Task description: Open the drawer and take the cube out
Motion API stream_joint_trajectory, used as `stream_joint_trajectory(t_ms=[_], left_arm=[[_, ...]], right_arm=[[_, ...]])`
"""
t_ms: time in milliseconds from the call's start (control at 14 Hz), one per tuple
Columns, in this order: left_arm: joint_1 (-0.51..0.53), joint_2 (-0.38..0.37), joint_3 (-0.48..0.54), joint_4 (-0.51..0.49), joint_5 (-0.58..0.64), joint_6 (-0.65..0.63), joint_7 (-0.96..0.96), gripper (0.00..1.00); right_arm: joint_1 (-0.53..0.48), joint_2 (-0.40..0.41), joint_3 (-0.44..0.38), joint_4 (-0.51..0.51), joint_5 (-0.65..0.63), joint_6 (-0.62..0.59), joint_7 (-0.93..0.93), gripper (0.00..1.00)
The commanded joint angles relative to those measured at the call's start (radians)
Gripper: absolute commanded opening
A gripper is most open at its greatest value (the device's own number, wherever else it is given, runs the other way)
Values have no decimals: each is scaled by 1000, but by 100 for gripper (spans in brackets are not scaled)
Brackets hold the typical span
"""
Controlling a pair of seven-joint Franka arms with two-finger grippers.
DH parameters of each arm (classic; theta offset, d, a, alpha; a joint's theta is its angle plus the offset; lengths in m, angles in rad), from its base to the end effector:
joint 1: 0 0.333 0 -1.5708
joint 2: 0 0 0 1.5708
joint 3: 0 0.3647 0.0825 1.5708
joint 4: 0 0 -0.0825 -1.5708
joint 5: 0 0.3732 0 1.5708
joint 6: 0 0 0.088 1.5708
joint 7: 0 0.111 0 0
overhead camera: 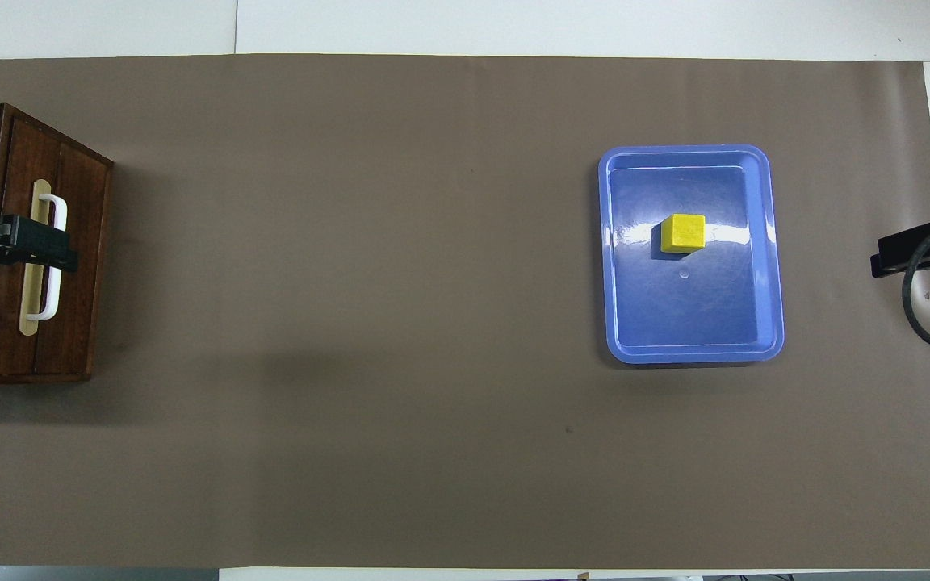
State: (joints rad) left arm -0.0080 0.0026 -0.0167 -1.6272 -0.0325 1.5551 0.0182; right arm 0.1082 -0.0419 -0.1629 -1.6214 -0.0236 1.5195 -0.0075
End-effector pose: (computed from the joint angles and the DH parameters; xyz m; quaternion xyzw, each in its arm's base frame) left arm 0.5401 -0.0170 0.6406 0.9989 -0.0211 -0.0374 0.0161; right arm 0.5214 -0.0334 0.6637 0.9992 -0.0237 -0.0305 0.0075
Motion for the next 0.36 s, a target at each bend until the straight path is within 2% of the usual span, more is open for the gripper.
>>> stream_joint_trajectory(t_ms=[0,286], left_arm=[[0,-9,3,3,2,5,2,100],[0,-9,3,3,2,7,2,100]], right_arm=[[-13,-23,6,-21,-13,-11,-26,100],[-12,-24,5,-20,-13,-21,-26,100]])
